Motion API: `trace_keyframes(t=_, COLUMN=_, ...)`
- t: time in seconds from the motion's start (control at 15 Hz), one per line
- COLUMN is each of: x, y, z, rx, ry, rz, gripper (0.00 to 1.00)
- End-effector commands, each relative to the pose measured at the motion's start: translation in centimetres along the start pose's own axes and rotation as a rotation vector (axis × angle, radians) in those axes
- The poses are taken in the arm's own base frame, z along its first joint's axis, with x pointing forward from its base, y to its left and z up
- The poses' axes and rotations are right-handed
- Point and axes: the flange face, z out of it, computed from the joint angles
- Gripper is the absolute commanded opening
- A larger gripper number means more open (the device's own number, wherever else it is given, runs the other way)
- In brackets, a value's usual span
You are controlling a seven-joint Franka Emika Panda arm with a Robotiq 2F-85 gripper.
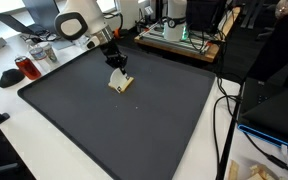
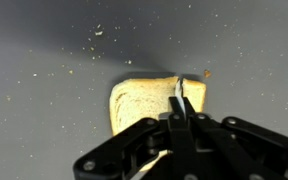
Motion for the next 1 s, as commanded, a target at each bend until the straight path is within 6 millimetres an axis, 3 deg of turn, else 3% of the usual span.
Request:
trace_keyframes(t=0.0, x=0.1, y=-0.2, z=6.3, rx=0.025, ry=-0.081, rz=0.005, gripper=0.01)
trace_keyframes(t=0.27, x=0.1, y=-0.2, z=5.7, rx=0.018, ry=-0.066, rz=0.006, gripper=0.01)
trace_keyframes(t=0.6, x=-0.7, y=-0.6, z=2.4, rx=0.009, ry=-0.031, rz=0.007, gripper=0.01)
trace_keyframes(t=0.93, x=-1.4, y=-1.7, z=0.9, rx=-0.013, ry=-0.005, rz=0.013, gripper=0.01)
